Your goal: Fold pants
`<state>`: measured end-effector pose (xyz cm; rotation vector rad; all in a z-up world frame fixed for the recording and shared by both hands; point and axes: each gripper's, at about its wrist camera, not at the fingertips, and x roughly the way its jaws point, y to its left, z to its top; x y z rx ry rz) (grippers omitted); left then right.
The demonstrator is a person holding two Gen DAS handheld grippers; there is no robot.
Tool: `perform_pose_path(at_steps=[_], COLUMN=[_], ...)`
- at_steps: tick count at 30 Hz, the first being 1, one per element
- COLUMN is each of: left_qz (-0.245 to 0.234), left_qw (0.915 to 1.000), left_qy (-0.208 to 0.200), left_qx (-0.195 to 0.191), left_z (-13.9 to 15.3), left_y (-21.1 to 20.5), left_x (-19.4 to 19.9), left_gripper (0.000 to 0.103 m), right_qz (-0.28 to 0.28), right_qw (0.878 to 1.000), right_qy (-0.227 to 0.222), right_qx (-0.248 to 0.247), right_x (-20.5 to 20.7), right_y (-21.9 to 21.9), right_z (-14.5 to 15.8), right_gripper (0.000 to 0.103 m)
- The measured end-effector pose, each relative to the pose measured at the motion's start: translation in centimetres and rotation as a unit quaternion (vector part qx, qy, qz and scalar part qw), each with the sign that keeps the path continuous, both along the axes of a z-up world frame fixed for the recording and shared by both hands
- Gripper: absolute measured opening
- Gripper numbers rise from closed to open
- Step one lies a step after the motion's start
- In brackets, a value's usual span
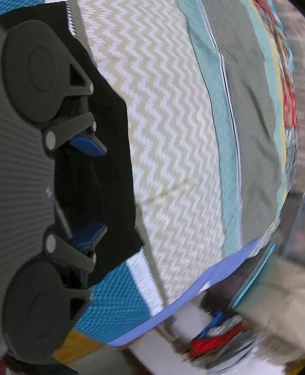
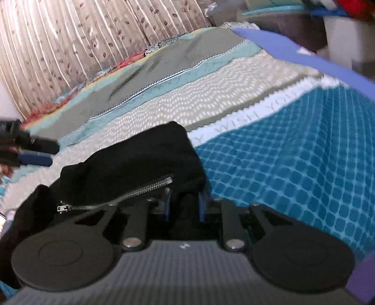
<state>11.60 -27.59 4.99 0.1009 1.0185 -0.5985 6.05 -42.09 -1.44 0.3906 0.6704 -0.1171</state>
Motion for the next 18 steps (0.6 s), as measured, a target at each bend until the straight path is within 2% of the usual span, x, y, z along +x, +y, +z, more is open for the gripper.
perform_pose_path(at_steps=[1, 3, 4, 7, 10, 11, 12, 13, 14, 16, 17, 18], left_qz=[-0.012, -0.034, -0.044, -0.067, -0.06, -0.055, -0.05, -0.045, -0.036, -0.018, -0.015, -0.012], left_qw=[0.9999, 0.9993, 0.9989, 0.997, 0.9965, 0.9967, 0.9971, 0.9971, 0.997, 0.9974, 0.9974, 0.9972], left_qy=[0.0, -0.001, -0.002, 0.0, 0.015, 0.024, 0.031, 0.043, 0.056, 0.067, 0.071, 0.074], left_qx=[0.006, 0.017, 0.019, 0.037, 0.056, 0.054, 0.049, 0.045, 0.039, 0.017, 0.008, 0.001], left_z=[0.2, 0.3, 0.4, 0.2, -0.6, -0.9, -1.2, -1.5, -1.7, -1.6, -1.5, -1.3], left_y=[-0.9, -3.0, -3.9, -6.1, -7.0, -6.9, -6.7, -6.2, -5.6, -3.6, -2.7, -1.8], left_x=[-0.7, -1.3, -1.7, -2.5, -2.2, -1.9, -1.7, -1.4, -1.0, -0.5, -0.4, -0.4], left_gripper=[0.07, 0.091, 0.094, 0.098, 0.098, 0.09, 0.056, 0.035, 0.022, 0.018, 0.018, 0.018], right_qz=[0.007, 0.023, 0.032, 0.055, 0.091, 0.103, 0.112, 0.121, 0.13, 0.141, 0.139, 0.137], right_qw=[1.0, 0.996, 0.993, 0.982, 0.969, 0.966, 0.964, 0.963, 0.963, 0.966, 0.968, 0.97], right_qy=[-0.008, -0.019, -0.025, -0.035, -0.05, -0.057, -0.063, -0.069, -0.077, -0.085, -0.09, -0.091], right_qx=[-0.023, -0.082, -0.113, -0.175, -0.223, -0.229, -0.232, -0.23, -0.224, -0.2, -0.188, -0.179], right_x=[-0.2, -0.3, -0.5, -0.7, -1.3, -1.5, -1.7, -2.0, -2.3, -2.9, -3.3, -3.6], right_y=[0.9, 3.4, 4.7, 7.6, 10.3, 11.0, 11.4, 11.8, 12.1, 11.8, 11.5, 11.2], right_z=[0.7, 2.0, 2.6, 3.1, 3.3, 3.5, 3.8, 4.0, 4.2, 4.5, 4.5, 4.4], right_gripper=[0.016, 0.016, 0.016, 0.016, 0.016, 0.016, 0.016, 0.016, 0.017, 0.024, 0.032, 0.053])
